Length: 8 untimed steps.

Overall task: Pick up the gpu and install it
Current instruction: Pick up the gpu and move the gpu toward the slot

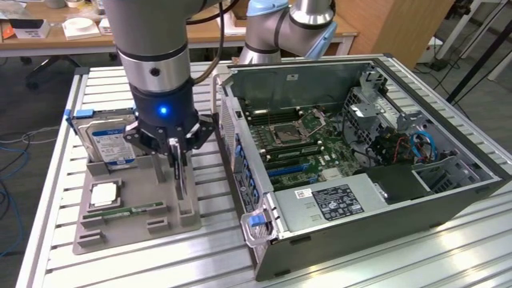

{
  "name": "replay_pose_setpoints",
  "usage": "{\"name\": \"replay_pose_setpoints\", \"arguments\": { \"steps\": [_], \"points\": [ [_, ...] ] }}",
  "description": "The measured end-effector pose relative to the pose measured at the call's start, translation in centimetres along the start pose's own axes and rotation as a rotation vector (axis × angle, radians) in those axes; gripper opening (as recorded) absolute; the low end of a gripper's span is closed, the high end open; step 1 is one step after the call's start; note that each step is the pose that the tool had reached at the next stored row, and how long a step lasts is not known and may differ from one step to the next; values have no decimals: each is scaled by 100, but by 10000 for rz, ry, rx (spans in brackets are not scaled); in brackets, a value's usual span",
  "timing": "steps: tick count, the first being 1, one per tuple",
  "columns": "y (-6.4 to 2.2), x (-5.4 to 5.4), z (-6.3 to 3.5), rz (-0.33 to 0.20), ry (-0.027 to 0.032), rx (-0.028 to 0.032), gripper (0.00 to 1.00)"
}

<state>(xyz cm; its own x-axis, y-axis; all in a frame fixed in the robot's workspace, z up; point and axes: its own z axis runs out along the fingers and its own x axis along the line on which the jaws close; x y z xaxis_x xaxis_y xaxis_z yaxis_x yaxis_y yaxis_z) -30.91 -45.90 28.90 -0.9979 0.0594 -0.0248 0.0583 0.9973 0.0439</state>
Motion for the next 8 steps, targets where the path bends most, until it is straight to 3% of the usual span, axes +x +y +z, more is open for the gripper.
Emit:
{"name": "replay_pose_setpoints", "arguments": {
  "steps": [8],
  "points": [
    [3,-2,-77,0,0,0,26]
  ]
}}
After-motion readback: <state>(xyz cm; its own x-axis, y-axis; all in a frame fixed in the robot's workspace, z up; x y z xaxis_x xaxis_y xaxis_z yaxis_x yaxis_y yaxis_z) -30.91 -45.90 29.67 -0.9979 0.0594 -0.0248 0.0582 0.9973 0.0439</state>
